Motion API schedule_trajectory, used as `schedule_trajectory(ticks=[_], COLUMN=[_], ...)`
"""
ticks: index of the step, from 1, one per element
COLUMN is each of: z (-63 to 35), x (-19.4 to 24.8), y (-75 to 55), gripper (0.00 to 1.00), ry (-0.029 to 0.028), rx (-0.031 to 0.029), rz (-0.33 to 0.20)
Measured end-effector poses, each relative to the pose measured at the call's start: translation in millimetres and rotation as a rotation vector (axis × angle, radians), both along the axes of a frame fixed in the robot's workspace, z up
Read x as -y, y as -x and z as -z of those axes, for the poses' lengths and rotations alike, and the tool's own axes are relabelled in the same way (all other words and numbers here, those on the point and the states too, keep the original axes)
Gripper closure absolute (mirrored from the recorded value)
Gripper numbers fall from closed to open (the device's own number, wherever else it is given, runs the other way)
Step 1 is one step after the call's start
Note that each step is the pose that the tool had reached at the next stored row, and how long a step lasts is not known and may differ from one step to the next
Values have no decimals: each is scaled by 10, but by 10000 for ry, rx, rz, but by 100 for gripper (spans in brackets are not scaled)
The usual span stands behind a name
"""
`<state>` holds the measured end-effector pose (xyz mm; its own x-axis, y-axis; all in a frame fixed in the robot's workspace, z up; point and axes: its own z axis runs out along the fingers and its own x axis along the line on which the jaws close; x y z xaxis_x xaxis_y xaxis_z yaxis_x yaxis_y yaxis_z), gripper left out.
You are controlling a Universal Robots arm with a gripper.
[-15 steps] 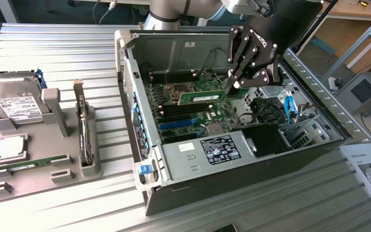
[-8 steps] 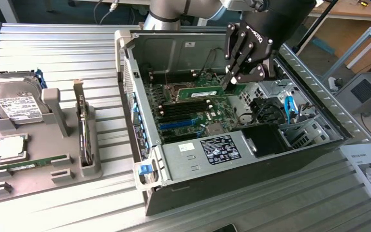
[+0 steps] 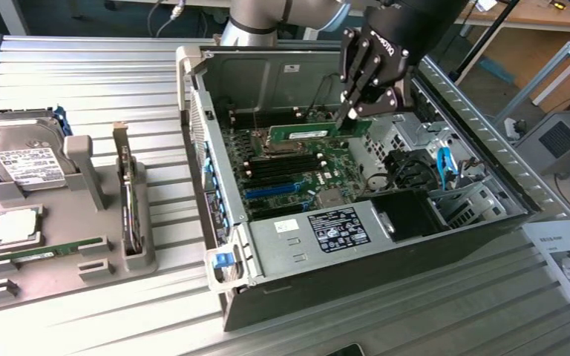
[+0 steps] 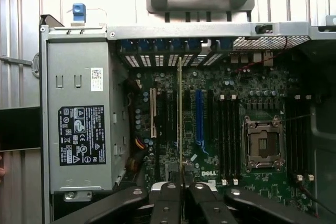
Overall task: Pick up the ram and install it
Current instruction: 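Pick up the ram and move it above insertion slot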
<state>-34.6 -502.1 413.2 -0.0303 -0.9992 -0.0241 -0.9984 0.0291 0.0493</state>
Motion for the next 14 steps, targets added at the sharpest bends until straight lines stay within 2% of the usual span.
schedule_trajectory(ticks=[10,11,13,14], z=[12,15,21,22], x=[-160,-184,-264,-284], y=[-3,-4,-5,-5], gripper=[88,88,88,88], ry=[-1,-1,-1,-1], rx=[0,0,0,0], rz=[1,0,0,0])
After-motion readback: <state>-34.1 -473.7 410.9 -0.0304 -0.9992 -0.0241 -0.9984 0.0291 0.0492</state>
